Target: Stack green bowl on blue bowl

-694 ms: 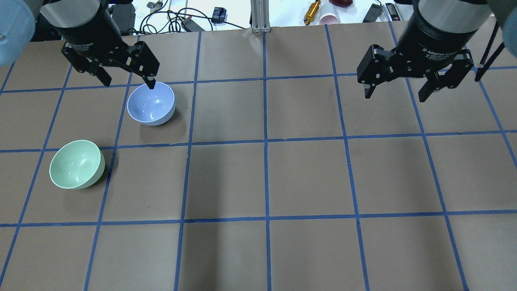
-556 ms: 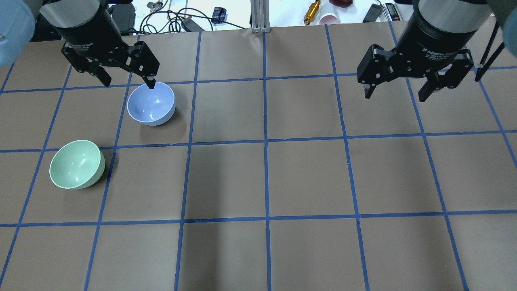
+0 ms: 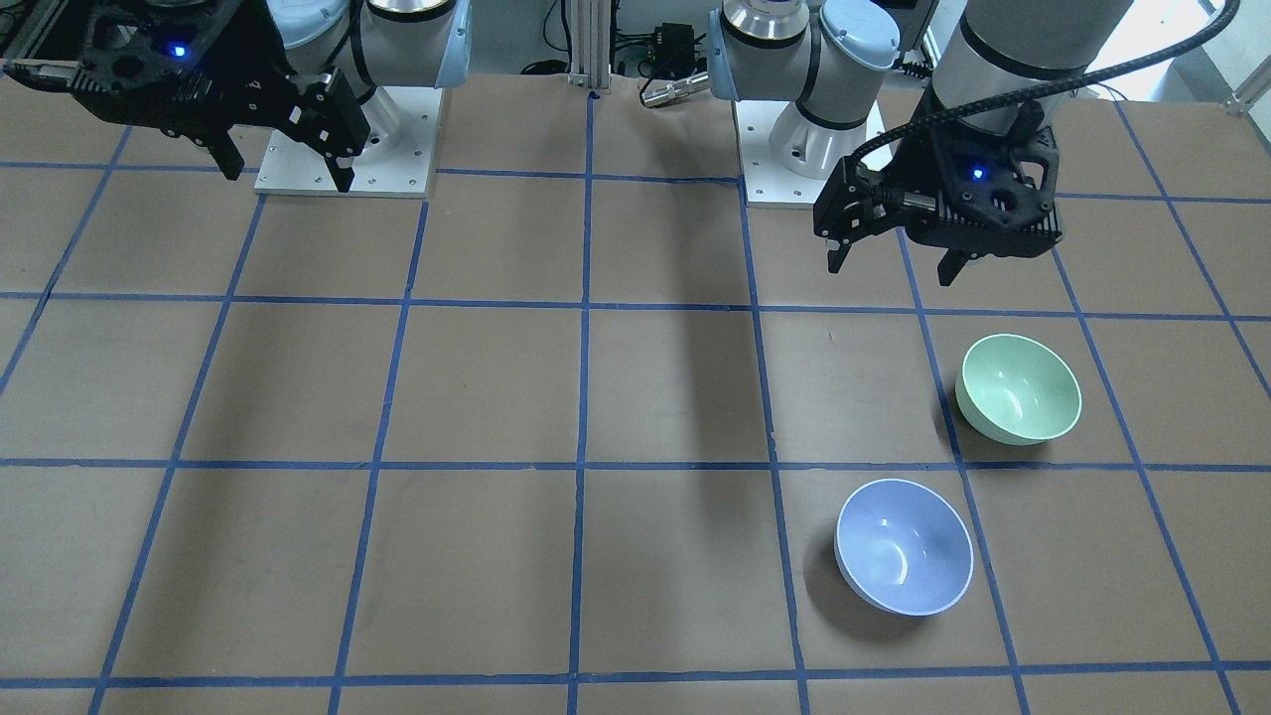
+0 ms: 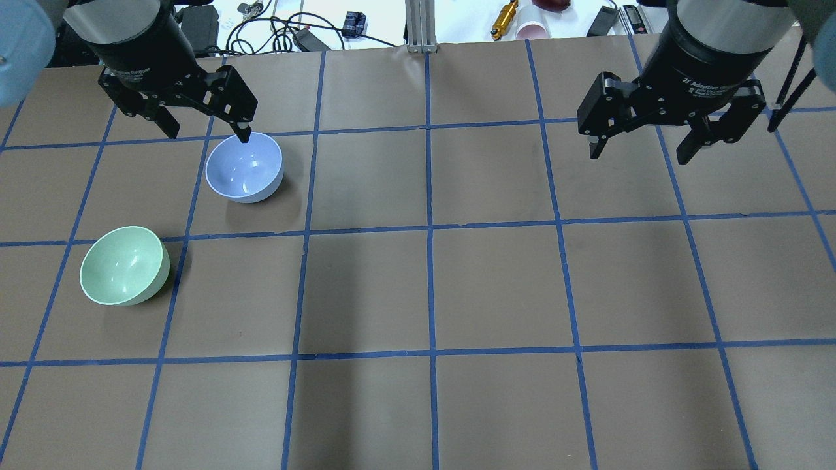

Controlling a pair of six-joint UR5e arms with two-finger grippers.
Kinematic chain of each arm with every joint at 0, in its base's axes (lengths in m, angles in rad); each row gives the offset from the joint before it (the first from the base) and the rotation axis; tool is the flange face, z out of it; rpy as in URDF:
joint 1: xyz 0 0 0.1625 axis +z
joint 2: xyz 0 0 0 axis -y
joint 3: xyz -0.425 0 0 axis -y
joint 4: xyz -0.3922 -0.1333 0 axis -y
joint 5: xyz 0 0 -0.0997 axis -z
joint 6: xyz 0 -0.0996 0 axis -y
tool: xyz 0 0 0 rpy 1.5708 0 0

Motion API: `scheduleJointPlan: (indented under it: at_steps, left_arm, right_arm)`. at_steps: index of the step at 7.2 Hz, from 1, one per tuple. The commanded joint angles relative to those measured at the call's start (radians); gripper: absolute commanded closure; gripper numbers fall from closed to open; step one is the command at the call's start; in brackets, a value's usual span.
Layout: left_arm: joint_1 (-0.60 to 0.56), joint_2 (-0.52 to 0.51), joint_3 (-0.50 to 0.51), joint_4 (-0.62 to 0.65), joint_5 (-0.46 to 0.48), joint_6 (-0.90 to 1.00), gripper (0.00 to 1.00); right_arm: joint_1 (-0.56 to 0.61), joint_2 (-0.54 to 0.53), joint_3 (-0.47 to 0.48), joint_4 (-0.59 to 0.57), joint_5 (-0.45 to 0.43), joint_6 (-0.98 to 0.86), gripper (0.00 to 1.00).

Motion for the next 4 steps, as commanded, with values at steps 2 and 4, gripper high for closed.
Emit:
scheduleJointPlan:
  at_steps: [2, 4]
  left_arm:
    - [0.005, 0.0, 0.0, 0.001, 0.015, 0.009, 0.0]
    - [0.075, -0.005, -0.003, 0.001, 0.011, 0.027, 0.0]
  right_arm:
    - [0.0, 0.0, 0.002, 0.001, 0.0, 0.0, 0.0]
    - [0.0, 0.0, 0.0, 0.001, 0.0, 0.0, 0.0]
